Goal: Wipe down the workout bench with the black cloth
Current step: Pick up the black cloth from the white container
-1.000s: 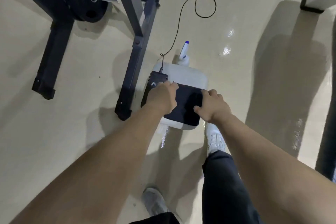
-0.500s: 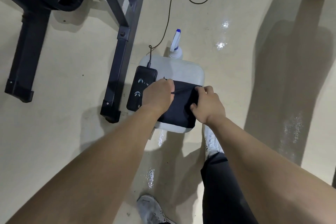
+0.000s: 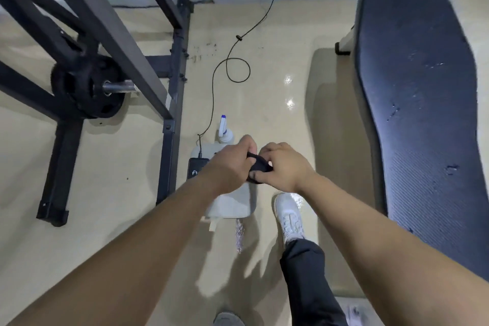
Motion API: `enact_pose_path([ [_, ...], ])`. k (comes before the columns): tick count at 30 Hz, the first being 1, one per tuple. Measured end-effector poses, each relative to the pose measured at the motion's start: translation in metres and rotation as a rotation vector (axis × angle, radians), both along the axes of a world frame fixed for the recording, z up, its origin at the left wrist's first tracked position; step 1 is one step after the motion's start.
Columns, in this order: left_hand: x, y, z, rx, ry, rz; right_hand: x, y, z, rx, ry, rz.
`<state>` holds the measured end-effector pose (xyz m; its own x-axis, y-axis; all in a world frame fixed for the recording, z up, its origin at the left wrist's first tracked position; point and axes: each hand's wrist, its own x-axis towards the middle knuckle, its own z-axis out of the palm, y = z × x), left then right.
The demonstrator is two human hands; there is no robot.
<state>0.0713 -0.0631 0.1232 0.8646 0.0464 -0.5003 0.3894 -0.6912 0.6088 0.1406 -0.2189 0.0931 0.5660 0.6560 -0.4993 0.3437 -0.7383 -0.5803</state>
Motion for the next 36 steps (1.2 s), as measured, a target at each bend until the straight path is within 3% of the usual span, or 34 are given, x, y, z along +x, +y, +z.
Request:
enact_pose_path([
  [4, 0.048, -0.022, 0.065, 0.050, -0.069, -0.059, 0.027, -0.027, 0.072, 0.074, 0.118, -0.146],
  [9, 0.116, -0.066, 0.129, 0.090, -0.227, -0.063, 0.064, -0.094, 0.132, 0.332, 0.411, -0.462],
  [14, 0.200, -0.114, 0.162, 0.137, -0.295, -0.086, 0.114, -0.178, 0.136, 0.332, 0.387, -0.633],
  [17, 0.258, -0.149, 0.166, 0.140, -0.295, -0.135, 0.162, -0.222, 0.139, 0.270, 0.329, -0.710],
  [21, 0.340, -0.183, 0.161, 0.176, -0.295, -0.092, 0.242, -0.270, 0.142, 0.083, 0.087, -0.709],
  [28, 0.472, -0.222, 0.167, 0.079, -0.482, -0.025, 0.378, -0.324, 0.165, 0.146, -0.297, -0.824],
  [31, 0.498, -0.235, 0.146, 0.011, -0.474, -0.035, 0.399, -0.334, 0.151, 0.039, -0.339, -0.850],
  [36, 0.498, -0.236, 0.051, 0.049, -0.318, -0.149, 0.390, -0.342, 0.079, -0.213, -0.310, -0.783],
])
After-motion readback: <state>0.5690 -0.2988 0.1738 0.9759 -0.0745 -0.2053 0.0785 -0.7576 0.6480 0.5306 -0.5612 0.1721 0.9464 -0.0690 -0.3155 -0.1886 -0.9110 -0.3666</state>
